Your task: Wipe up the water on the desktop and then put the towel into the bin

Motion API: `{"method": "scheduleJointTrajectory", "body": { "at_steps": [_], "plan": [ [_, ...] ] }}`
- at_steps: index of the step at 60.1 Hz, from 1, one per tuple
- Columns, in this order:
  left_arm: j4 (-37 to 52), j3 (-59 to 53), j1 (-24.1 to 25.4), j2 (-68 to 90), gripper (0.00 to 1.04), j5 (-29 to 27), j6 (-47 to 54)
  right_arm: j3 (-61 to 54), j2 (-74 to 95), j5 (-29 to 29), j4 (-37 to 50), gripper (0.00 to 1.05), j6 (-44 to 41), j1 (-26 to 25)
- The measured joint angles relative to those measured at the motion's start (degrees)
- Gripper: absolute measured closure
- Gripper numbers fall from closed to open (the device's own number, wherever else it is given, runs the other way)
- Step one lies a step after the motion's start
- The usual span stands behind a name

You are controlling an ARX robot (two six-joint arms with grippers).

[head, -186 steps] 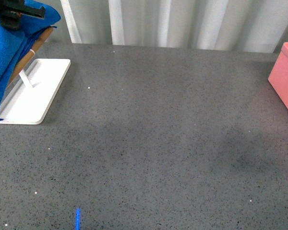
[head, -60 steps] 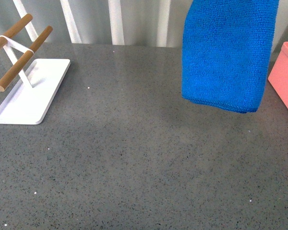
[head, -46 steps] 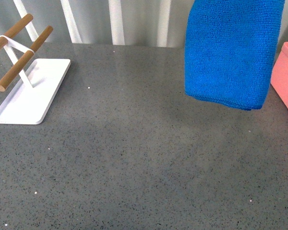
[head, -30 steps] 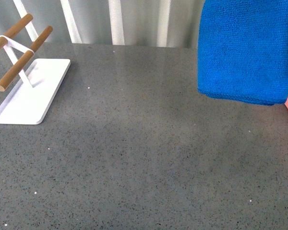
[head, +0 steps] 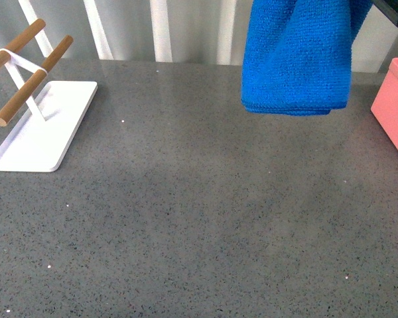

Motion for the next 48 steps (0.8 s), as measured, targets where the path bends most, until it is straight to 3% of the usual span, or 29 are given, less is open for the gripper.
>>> {"method": "scheduleJointTrajectory", "body": {
  "at_steps": [17, 35, 48],
  "plan": [
    [0.33, -1.44, 0.44, -1.25, 0.99, 0.02, -0.57, 0.00, -0.02, 0.57, 0.24, 1.02, 1.29, -0.59],
    [0.39, -2.80, 1.07, -2.12, 0.99, -0.24, -0.57, 0.00, -2.78, -0.31, -2.56, 1.02, 1.03, -2.84],
    [-1.31, -2.80, 2.82, -2.56, 0.66, -0.20, -0.20, 0.02, -4.48, -0.63, -3.54, 1.02, 1.22, -4.74]
  ]
}}
